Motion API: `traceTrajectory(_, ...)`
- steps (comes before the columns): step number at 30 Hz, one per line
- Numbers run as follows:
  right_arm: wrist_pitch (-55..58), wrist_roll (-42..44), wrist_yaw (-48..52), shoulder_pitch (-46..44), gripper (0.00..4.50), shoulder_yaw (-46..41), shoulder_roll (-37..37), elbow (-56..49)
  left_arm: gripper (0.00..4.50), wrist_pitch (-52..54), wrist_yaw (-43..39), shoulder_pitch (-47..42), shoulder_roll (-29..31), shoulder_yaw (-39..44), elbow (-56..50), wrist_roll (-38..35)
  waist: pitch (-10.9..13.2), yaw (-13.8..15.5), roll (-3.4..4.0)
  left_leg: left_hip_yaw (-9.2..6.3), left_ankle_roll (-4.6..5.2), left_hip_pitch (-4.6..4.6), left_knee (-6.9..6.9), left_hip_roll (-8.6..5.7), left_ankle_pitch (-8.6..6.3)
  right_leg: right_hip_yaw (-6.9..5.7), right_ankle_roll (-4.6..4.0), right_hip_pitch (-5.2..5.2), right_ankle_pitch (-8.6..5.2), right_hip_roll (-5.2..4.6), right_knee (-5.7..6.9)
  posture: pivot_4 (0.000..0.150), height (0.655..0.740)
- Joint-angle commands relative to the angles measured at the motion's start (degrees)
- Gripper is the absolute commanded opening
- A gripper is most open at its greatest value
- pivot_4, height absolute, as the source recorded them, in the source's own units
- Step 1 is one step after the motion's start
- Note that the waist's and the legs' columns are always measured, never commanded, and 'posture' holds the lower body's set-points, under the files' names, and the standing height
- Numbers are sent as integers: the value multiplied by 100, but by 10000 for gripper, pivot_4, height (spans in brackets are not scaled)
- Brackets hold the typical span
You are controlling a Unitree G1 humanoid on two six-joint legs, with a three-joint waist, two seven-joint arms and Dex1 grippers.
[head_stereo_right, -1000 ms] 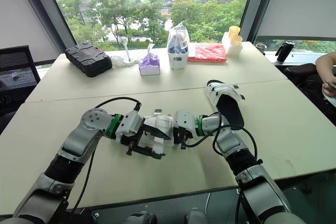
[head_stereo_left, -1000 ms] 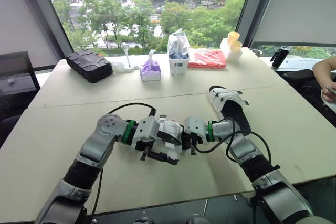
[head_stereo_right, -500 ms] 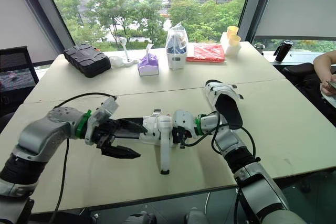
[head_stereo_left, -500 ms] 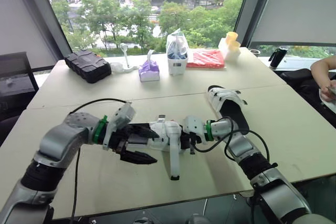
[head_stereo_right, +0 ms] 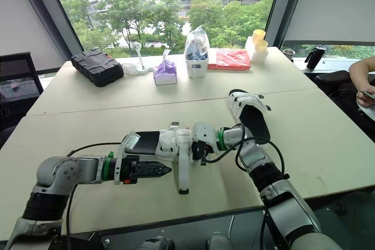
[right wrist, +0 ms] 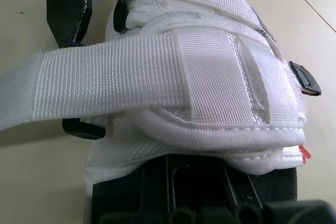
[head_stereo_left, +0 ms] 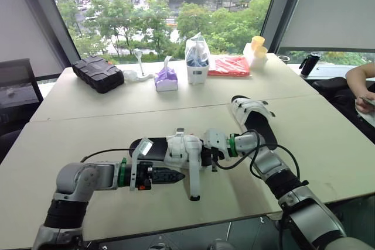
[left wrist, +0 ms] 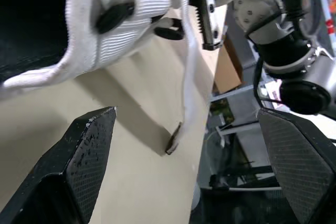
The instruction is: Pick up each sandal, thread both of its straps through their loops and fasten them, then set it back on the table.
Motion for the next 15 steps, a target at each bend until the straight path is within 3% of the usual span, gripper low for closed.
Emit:
traceTrajectory(1, 169, -448, -14, 226, 0, 370, 5, 482, 44260, -328, 30, -117, -131, -345, 78, 179, -9, -1, 3, 1, 0, 0, 0, 0, 0, 0, 0, 1, 0, 0, -1, 1500, 7400)
traceTrajectory(15, 186, -459, -8, 223, 0, 377, -10, 460, 44260, -451, 128, -398, -691, -812, 364, 208, -12, -4, 4, 3, 0, -1, 0, 1, 0, 1, -1, 0, 0, -1, -1, 1500, 7400)
